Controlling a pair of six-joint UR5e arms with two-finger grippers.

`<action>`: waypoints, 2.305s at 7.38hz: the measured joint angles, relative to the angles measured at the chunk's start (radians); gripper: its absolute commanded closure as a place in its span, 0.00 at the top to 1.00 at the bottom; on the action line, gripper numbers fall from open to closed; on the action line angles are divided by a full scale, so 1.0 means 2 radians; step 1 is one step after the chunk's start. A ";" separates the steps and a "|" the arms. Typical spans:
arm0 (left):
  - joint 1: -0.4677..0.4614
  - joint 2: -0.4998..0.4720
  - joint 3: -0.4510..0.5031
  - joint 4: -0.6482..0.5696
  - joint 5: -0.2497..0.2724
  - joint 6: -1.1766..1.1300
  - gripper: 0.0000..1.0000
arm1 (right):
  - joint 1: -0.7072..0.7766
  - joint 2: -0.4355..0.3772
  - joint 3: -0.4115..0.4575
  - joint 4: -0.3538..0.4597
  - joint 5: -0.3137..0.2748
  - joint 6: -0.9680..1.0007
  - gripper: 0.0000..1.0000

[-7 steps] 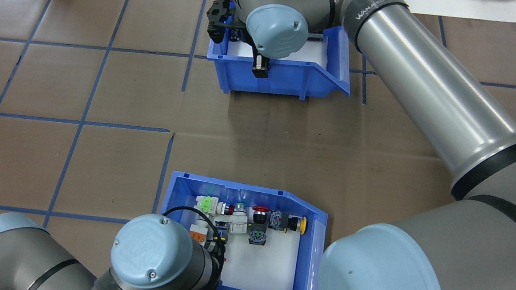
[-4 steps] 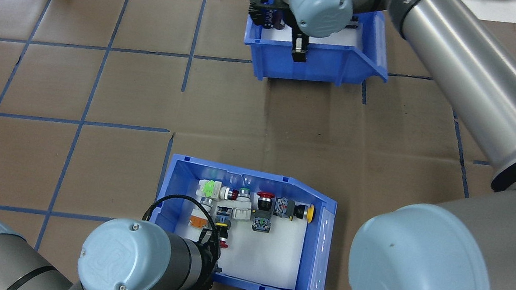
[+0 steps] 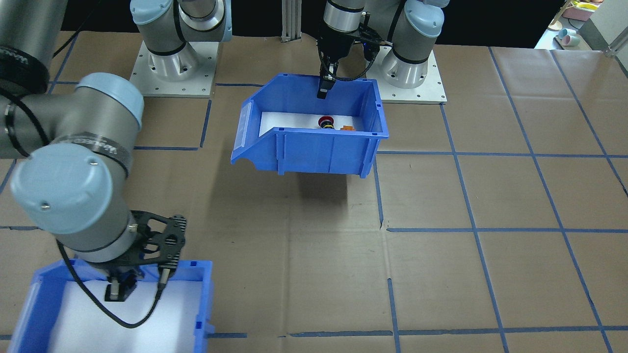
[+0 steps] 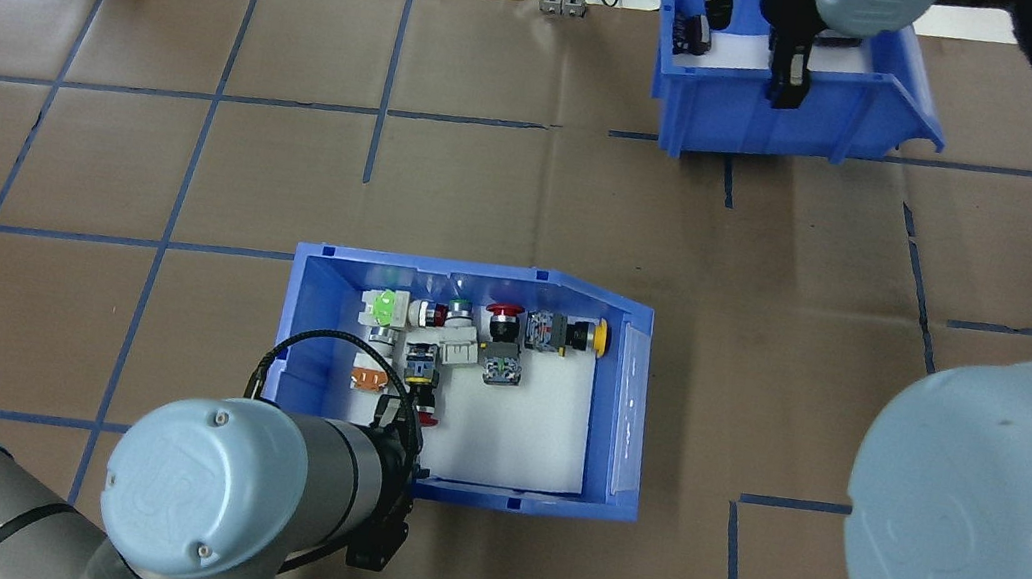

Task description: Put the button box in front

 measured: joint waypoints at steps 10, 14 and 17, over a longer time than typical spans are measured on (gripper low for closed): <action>0.061 -0.332 0.311 -0.024 -0.028 0.069 0.03 | -0.168 -0.222 0.257 -0.009 0.039 -0.131 0.07; 0.059 -0.403 0.374 -0.026 -0.046 0.075 0.25 | -0.169 -0.268 0.312 -0.009 0.040 -0.134 0.07; 0.062 -0.413 0.387 -0.032 -0.039 0.072 0.65 | -0.168 -0.299 0.346 -0.009 0.040 -0.136 0.07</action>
